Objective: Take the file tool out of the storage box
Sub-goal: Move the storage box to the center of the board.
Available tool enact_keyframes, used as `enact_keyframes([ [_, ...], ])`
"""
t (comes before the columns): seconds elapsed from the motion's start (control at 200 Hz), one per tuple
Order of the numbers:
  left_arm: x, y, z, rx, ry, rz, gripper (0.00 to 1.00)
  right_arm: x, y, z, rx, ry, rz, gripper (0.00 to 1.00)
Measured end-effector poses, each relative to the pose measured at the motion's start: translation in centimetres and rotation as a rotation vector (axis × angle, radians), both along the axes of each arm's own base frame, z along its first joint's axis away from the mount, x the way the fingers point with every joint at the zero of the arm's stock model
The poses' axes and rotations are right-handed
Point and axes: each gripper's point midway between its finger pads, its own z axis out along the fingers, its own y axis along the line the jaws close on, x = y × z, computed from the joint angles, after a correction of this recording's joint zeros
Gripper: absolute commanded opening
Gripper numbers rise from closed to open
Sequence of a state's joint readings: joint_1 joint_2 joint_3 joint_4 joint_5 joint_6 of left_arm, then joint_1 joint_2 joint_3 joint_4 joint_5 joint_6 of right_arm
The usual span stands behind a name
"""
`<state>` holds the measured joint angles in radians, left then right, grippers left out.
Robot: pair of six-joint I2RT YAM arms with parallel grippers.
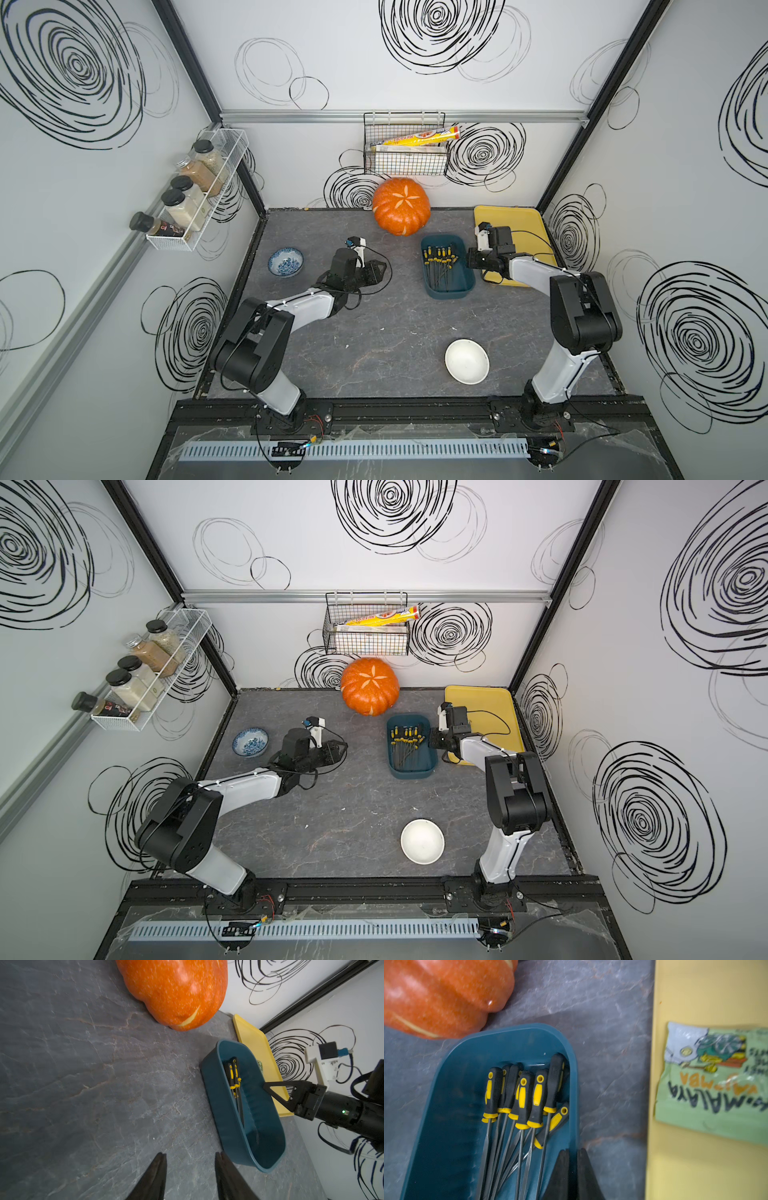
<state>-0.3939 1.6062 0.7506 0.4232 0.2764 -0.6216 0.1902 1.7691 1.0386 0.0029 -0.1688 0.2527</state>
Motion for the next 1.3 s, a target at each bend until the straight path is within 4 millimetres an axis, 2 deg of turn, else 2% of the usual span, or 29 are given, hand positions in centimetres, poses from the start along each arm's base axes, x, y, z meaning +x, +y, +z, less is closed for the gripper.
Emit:
enact_keyframes([
  [0.215, -3.1, -1.8, -1.8, -0.015, 0.037, -0.061, 0.29, -3.8, 2.3, 0.0, 0.064, 0.032, 0.029, 0.04],
  [0.416, -4.9, -1.0, -4.1, 0.001, 0.085, -0.06, 0.28, -7.3, 5.4, -0.1, 0.096, 0.058, 0.092, 0.06],
  [0.536, -5.5, -1.0, -4.7, 0.005, 0.097, -0.065, 0.27, -8.8, 7.6, -0.1, 0.113, 0.065, 0.142, 0.06],
  [0.656, -5.6, -1.0, -4.7, -0.004, 0.083, -0.064, 0.25, -9.7, 9.3, 0.0, 0.128, 0.072, 0.175, 0.07],
  [0.741, -6.0, -0.6, -4.7, -0.005, 0.075, -0.053, 0.45, -10.1, 10.3, 0.0, 0.139, 0.076, 0.195, 0.07],
  [0.836, -6.3, 0.2, -4.1, -0.022, 0.071, -0.022, 0.45, -10.2, 10.7, 0.0, 0.15, 0.076, 0.2, 0.08],
  [0.921, -6.1, 0.2, -3.3, -0.042, 0.047, -0.016, 0.5, -10.1, 10.8, 0.1, 0.159, 0.077, 0.198, 0.09],
  [1.036, -5.8, -0.1, -3.5, -0.063, 0.045, -0.019, 0.5, -10.2, 11.0, 0.1, 0.167, 0.08, 0.201, 0.09],
  [1.076, -5.8, -0.2, -3.7, -0.07, 0.047, -0.019, 0.49, -10.3, 11.1, 0.2, 0.171, 0.08, 0.203, 0.1],
  [1.217, -5.7, -0.5, -4.7, -0.08, 0.069, -0.023, 0.32, -10.4, 11.5, 0.4, 0.187, 0.078, 0.211, 0.14],
  [1.302, -5.2, -0.8, -4.6, -0.088, 0.062, -0.029, 0.27, -10.4, 11.8, 0.6, 0.199, 0.073, 0.219, 0.16],
])
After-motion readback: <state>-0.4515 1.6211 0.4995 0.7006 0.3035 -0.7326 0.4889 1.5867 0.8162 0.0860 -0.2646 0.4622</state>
